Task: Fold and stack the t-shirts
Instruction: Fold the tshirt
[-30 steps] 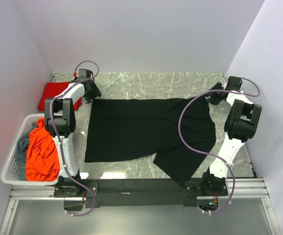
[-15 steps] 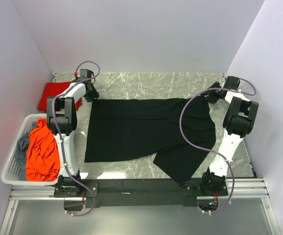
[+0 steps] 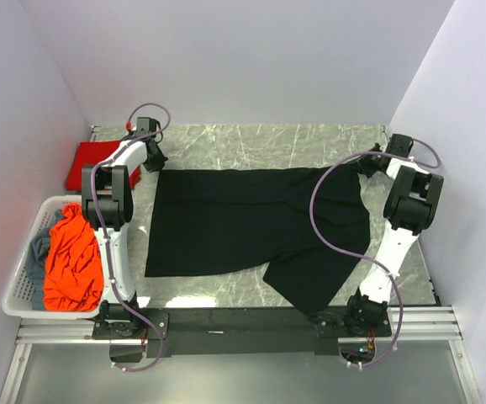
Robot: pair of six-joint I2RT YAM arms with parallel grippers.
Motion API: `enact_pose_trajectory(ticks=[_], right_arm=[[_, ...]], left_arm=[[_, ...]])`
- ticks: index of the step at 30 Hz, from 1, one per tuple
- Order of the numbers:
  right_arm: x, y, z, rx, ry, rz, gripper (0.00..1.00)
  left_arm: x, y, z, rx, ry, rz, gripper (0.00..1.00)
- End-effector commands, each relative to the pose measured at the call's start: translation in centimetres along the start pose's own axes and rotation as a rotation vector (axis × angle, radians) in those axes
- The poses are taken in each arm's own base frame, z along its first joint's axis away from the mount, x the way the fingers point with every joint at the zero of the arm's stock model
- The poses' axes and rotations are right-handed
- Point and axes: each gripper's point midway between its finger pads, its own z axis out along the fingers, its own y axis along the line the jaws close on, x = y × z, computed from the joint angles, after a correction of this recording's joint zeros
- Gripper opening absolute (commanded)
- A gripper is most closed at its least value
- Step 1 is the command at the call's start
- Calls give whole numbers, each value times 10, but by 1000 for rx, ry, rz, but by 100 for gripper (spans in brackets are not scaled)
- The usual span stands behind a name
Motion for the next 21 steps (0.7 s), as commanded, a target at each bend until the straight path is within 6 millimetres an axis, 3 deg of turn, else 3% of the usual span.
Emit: enact_pose_trajectory(ticks=[1, 5, 14, 17, 21], right_arm=[[-39, 9, -20, -38, -131, 2, 0], [-52, 4, -32, -32, -178, 19, 0], [-46, -11, -33, -4, -174, 28, 0], [-49, -9, -39, 2, -192, 24, 0], [-54, 0, -44, -12, -204, 6, 11]], left_arm=[[9, 26, 17, -91, 43, -13, 1], [6, 29, 19, -105, 39, -30, 1], [-3, 25, 22, -116, 20, -37, 1], [-14, 38, 21, -139, 2, -70, 1], [-21, 33, 16, -111, -17, -74, 4]])
